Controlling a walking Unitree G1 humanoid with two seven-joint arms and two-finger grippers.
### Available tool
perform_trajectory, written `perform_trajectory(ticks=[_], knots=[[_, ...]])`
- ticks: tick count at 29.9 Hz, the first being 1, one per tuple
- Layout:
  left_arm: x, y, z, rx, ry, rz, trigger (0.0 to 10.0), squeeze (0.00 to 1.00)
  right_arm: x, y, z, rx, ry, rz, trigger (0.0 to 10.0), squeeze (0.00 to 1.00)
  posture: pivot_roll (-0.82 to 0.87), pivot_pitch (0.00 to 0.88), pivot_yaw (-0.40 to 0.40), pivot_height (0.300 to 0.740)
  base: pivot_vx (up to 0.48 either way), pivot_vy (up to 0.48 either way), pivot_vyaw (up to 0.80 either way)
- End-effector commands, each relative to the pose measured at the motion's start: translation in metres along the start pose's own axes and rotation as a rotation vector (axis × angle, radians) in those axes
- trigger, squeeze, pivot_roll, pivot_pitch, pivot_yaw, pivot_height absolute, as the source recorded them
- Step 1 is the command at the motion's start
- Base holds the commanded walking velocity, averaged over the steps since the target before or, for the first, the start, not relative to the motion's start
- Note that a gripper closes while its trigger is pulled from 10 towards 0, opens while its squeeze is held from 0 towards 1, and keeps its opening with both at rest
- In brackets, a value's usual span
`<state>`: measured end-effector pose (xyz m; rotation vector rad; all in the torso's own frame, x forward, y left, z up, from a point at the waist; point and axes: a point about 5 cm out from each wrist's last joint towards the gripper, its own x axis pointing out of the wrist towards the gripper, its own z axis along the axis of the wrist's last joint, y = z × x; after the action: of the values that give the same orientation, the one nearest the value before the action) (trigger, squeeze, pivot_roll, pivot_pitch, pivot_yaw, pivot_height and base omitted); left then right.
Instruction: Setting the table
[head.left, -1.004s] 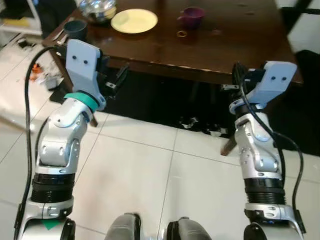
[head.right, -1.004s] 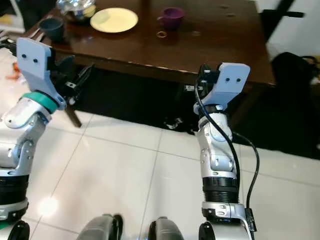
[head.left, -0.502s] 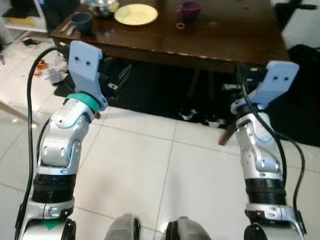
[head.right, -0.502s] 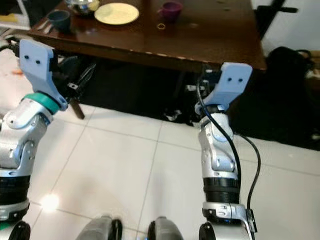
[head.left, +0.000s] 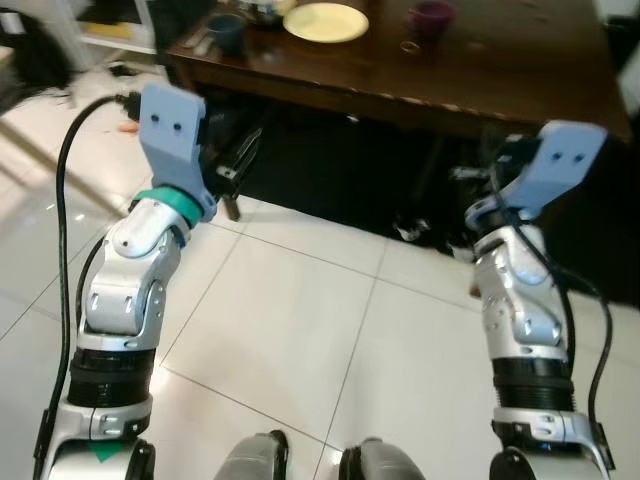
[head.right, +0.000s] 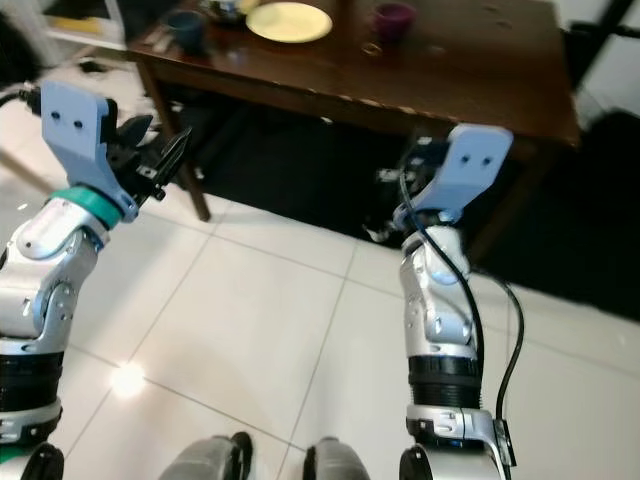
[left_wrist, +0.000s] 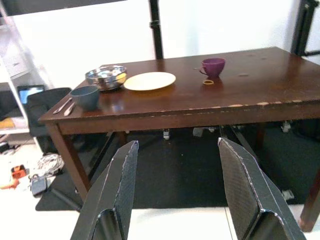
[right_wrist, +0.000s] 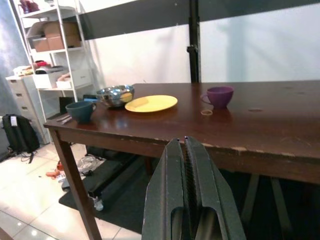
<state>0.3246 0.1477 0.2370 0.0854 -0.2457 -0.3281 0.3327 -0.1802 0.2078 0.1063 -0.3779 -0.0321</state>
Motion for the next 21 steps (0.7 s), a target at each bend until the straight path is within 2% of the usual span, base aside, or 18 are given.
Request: perform_trajectory(ticks=[1, 9, 15, 16, 17, 19, 21], knots=[[-0.001, 0.002, -0.008, 0.002, 0.047, 0.029, 10.0, 0.0, -0.002, -0.002, -0.003, -0.006, 0.019, -0.007, 10.0, 0.0, 0.06, 0.024, 0.056, 0.74, 0.0, 0.0, 0.8], [-0.001, 0.005, -0.013, 0.008, 0.067, 0.094, 10.0, 0.0, -0.002, -0.001, -0.004, -0.007, 0.022, -0.003, 10.0, 0.0, 0.06, 0.027, 0.056, 0.74, 0.0, 0.0, 0.8], [-0.006, 0.01, -0.028, 0.034, 0.108, 0.131, 10.0, 0.0, -0.005, 0.0, -0.01, -0.031, 0.043, 0.013, 10.0, 0.0, 0.07, 0.025, 0.057, 0.74, 0.0, 0.0, 0.8], [-0.014, 0.011, -0.046, 0.053, 0.14, 0.124, 10.0, 0.0, -0.012, -0.002, -0.024, -0.057, 0.089, 0.016, 10.0, 0.0, 0.07, 0.022, 0.04, 0.74, 0.0, 0.0, 0.8], [-0.014, 0.011, -0.046, 0.053, 0.14, 0.124, 10.0, 0.0, -0.012, -0.002, -0.024, -0.057, 0.089, 0.016, 10.0, 0.0, 0.07, 0.022, 0.04, 0.74, 0.0, 0.0, 0.8], [-0.028, 0.01, -0.07, 0.092, 0.183, 0.099, 10.0, 0.0, -0.027, -0.005, -0.044, -0.09, 0.158, 0.027, 10.0, 0.01, 0.07, 0.018, 0.03, 0.74, 0.0, 0.0, 0.8], [-0.036, 0.005, -0.084, 0.131, 0.207, 0.073, 10.0, 0.0, -0.041, -0.006, -0.059, -0.1, 0.206, 0.029, 10.0, 0.04, 0.07, 0.015, 0.022, 0.74, 0.0, 0.0, 0.8]])
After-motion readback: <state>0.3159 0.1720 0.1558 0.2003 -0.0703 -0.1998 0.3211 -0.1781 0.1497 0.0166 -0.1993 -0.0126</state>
